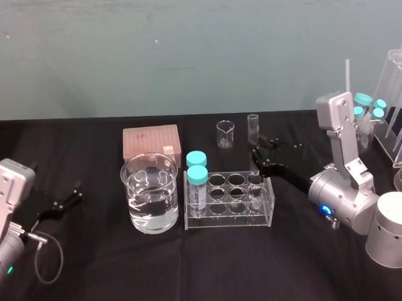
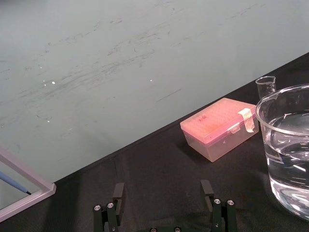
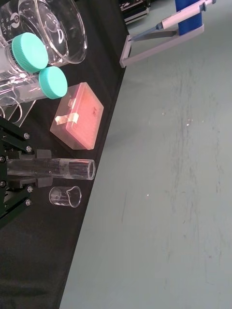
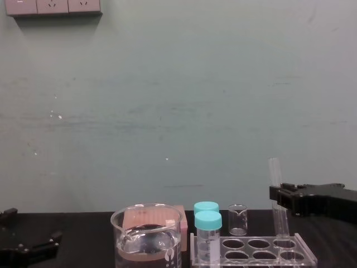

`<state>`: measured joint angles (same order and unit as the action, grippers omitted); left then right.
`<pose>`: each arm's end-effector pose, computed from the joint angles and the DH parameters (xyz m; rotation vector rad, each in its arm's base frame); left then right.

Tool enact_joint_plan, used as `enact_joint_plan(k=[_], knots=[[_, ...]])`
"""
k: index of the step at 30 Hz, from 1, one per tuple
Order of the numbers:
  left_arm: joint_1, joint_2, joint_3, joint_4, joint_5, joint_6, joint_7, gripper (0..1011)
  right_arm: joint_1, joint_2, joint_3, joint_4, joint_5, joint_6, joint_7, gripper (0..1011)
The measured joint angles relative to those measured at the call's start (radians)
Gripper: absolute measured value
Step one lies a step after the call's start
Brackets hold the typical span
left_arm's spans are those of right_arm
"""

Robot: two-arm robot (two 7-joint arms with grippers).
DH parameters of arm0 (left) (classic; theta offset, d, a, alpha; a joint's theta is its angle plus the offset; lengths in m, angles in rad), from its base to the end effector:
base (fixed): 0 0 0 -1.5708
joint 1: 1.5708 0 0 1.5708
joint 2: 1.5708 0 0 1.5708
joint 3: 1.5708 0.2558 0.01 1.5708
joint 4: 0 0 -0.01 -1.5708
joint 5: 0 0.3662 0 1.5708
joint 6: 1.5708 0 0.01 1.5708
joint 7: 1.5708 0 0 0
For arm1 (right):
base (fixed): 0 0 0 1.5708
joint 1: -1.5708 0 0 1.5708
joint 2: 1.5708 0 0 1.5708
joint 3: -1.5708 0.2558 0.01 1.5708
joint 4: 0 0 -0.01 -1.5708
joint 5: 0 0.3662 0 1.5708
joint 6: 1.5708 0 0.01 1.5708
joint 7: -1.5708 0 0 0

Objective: Hold the test tube with one hand and immerse one end into the beaker, then return it to the test tube rack.

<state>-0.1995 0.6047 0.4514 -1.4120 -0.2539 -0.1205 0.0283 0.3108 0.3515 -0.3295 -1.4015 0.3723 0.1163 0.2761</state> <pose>0.4068 0.0481 -0.2857 0.3045 -0.2850 1.2480 0.4489 0.0018 -0.2258 -0.0999 0.0290 -1.0535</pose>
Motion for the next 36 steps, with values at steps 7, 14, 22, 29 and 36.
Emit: enact_joint_plan(k=[7, 14, 22, 29, 36], knots=[[0.000, 0.000, 0.000, 0.000, 0.000, 0.000, 0.000, 1000, 0.000, 0.000, 0.000, 0.000, 0.000, 0.000, 0.000, 217], [0.000, 0.000, 0.000, 0.000, 0.000, 0.000, 0.000, 1000, 0.000, 0.000, 0.000, 0.000, -0.001, 0.000, 0.000, 217], [0.000, 0.000, 0.000, 0.000, 0.000, 0.000, 0.000, 1000, -0.011, -0.005, 0.013, 0.000, -0.006, -0.033, 0.023, 216], [0.000, 0.000, 0.000, 0.000, 0.000, 0.000, 0.000, 1000, -0.028, -0.011, 0.028, -0.005, -0.013, -0.069, 0.042, 217], [0.000, 0.000, 0.000, 0.000, 0.000, 0.000, 0.000, 1000, -0.049, -0.012, 0.042, -0.007, -0.020, -0.106, 0.056, 216]])
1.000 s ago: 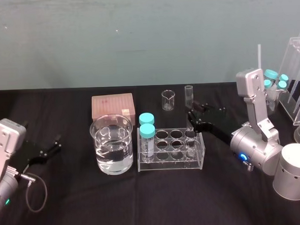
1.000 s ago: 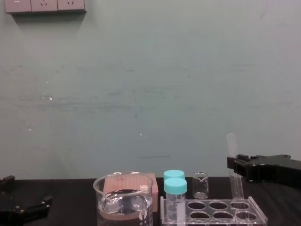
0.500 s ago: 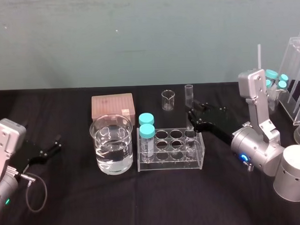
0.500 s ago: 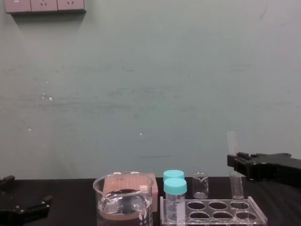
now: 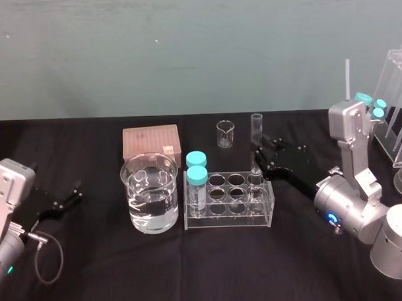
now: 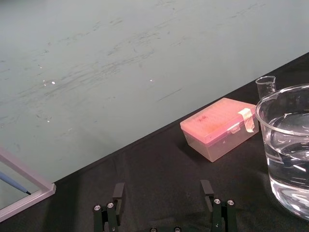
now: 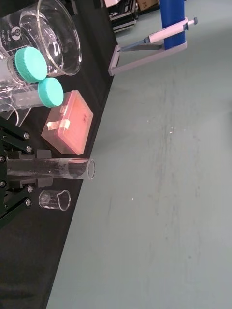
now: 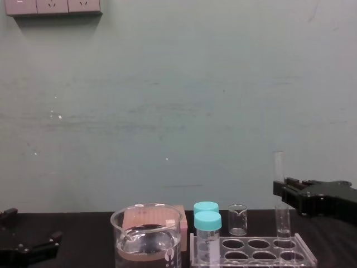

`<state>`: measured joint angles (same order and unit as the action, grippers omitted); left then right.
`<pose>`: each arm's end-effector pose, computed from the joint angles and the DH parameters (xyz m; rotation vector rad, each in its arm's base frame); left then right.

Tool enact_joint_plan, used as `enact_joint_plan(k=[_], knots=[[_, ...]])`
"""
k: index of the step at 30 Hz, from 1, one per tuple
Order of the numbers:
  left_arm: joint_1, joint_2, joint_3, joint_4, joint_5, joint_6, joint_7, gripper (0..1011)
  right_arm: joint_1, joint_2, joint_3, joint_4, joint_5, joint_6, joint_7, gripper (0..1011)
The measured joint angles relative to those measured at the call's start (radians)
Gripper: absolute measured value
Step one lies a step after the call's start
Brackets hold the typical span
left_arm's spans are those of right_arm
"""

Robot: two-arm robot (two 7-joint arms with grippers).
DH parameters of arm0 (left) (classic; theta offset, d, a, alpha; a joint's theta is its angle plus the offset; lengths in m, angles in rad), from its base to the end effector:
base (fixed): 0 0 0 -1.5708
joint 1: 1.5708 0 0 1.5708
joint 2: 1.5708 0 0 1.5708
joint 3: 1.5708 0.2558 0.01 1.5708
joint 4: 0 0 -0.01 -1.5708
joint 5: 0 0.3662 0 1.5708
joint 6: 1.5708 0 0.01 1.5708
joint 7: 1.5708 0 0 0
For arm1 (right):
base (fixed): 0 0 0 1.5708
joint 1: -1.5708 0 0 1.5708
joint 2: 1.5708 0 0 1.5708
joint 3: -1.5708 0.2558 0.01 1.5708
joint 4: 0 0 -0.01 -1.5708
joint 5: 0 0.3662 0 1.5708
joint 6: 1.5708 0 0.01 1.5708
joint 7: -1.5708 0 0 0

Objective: Hold the test tube with one hand and immerse one end into the beaker, then return it to the test tube rack.

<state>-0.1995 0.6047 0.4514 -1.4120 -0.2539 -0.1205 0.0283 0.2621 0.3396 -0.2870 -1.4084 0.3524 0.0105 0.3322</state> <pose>0.4068 0.0481 -0.2857 0.3045 -0.2850 1.2480 0.4407 -0.0074 -0.2377 -0.0325 -0.0255 -1.0277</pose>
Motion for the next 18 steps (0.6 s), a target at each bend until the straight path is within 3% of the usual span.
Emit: enact_joint_plan(k=[13, 18], knots=[[0.000, 0.000, 0.000, 0.000, 0.000, 0.000, 0.000, 1000, -0.028, -0.016, 0.030, 0.019, -0.026, -0.105, 0.010, 217], [0.000, 0.000, 0.000, 0.000, 0.000, 0.000, 0.000, 1000, -0.028, -0.023, 0.040, 0.020, -0.027, -0.121, 0.016, 217]])
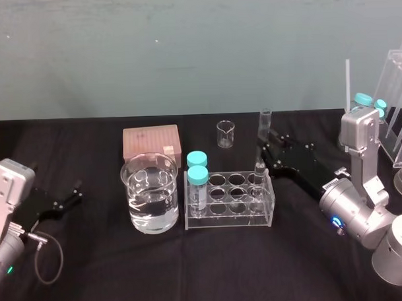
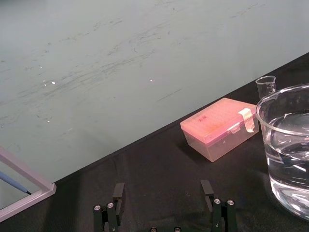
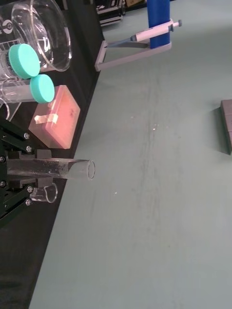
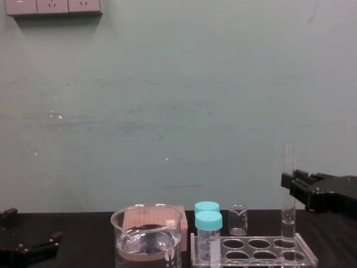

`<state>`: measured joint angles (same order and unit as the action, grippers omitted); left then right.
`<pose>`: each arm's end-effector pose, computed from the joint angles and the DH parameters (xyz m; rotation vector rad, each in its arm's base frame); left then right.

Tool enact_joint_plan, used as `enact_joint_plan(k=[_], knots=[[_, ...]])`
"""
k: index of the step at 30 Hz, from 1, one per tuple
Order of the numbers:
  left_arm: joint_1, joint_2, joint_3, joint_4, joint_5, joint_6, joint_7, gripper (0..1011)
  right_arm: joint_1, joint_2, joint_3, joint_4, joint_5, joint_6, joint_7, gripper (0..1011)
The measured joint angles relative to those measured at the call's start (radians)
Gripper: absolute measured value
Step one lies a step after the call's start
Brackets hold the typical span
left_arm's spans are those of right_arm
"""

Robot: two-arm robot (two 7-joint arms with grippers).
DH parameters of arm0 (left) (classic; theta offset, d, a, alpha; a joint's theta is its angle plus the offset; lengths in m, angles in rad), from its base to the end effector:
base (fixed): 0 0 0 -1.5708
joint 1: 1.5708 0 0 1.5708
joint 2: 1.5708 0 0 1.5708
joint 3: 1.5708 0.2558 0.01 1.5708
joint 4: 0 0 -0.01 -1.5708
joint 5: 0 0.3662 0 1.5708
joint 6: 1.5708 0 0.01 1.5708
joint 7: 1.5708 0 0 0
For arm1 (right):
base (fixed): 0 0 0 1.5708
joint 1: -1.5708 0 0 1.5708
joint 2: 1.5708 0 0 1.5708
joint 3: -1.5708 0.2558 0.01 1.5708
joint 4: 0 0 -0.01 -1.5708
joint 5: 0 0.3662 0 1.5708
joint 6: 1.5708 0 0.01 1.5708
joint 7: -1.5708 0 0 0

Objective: Hold the test tube with one hand and immerse one end into the beaker, then return it to the test tube rack.

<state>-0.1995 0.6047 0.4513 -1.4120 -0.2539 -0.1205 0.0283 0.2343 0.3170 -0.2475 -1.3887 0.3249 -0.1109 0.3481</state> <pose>0.4068 0.0481 -0.2857 0.3045 -0.2851 1.2481 0.4369 -0.0160 -0.2503 0.0349 -0.0963 -1.0463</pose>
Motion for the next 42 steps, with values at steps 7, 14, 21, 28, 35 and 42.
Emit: enact_joint_plan(k=[7, 14, 21, 28, 35, 42], knots=[[0.000, 0.000, 0.000, 0.000, 0.000, 0.000, 0.000, 1000, 0.004, -0.004, 0.010, -0.017, 0.001, -0.011, 0.011, 217], [0.000, 0.000, 0.000, 0.000, 0.000, 0.000, 0.000, 1000, 0.010, -0.005, 0.021, -0.045, 0.014, -0.013, 0.021, 216], [0.000, 0.000, 0.000, 0.000, 0.000, 0.000, 0.000, 1000, 0.017, -0.003, 0.028, -0.069, 0.029, -0.020, 0.030, 216], [0.000, 0.000, 0.000, 0.000, 0.000, 0.000, 0.000, 1000, 0.025, 0.003, 0.034, -0.084, 0.037, -0.028, 0.037, 216], [0.000, 0.000, 0.000, 0.000, 0.000, 0.000, 0.000, 1000, 0.032, 0.009, 0.042, -0.097, 0.049, -0.032, 0.040, 216], [0.000, 0.000, 0.000, 0.000, 0.000, 0.000, 0.000, 1000, 0.034, 0.014, 0.046, -0.106, 0.062, -0.031, 0.044, 217]])
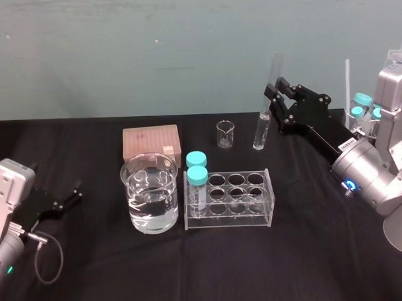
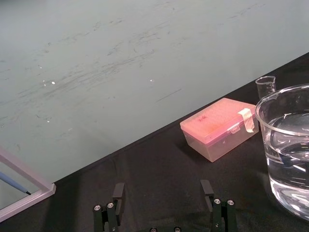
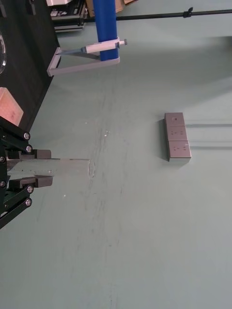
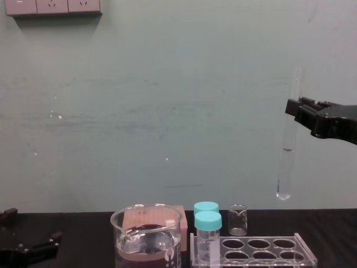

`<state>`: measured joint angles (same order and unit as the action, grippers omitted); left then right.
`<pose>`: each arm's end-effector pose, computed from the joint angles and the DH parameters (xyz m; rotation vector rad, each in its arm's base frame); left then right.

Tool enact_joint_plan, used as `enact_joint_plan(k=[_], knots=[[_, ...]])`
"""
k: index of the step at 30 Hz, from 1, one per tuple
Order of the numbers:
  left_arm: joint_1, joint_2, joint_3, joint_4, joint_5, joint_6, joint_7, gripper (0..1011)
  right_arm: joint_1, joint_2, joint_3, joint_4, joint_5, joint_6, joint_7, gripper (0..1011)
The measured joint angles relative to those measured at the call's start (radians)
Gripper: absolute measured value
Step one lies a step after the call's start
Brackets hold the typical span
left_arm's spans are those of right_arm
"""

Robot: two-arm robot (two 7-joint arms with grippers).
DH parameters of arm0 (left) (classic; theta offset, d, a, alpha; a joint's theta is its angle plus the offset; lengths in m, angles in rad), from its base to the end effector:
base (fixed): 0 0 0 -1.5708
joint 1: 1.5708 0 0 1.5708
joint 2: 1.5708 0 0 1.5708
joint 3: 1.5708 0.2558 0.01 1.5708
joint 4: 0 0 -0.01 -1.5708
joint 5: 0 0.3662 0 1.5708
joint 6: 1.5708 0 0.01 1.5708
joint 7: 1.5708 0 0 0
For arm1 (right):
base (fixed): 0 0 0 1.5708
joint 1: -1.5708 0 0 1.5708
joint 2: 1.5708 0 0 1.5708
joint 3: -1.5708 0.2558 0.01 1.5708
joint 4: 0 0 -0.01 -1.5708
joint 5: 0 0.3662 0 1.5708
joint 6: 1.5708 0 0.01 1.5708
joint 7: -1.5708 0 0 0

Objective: Hold the test tube with one hand and immerse one end into the beaker, then return it to the test tube rack.

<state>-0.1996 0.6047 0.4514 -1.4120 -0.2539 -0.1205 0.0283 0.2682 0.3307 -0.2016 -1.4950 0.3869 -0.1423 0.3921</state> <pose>0.4068 0.0481 -0.2857 0.3045 -0.2851 1.2480 0.4432 -0.0228 -0.1913 0.1884 -0.2102 -1.0061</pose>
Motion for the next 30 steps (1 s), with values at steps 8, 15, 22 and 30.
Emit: enact_joint_plan(k=[8, 15, 22, 30], knots=[[0.000, 0.000, 0.000, 0.000, 0.000, 0.000, 0.000, 1000, -0.004, 0.007, 0.005, -0.012, 0.006, 0.001, -0.001, 216], [0.000, 0.000, 0.000, 0.000, 0.000, 0.000, 0.000, 1000, -0.014, 0.012, 0.009, -0.021, 0.009, 0.004, -0.007, 216], [0.000, 0.000, 0.000, 0.000, 0.000, 0.000, 0.000, 1000, -0.021, 0.017, 0.016, -0.029, 0.009, 0.007, -0.014, 217], [0.000, 0.000, 0.000, 0.000, 0.000, 0.000, 0.000, 1000, -0.026, 0.018, 0.019, -0.030, 0.007, 0.011, -0.021, 217]])
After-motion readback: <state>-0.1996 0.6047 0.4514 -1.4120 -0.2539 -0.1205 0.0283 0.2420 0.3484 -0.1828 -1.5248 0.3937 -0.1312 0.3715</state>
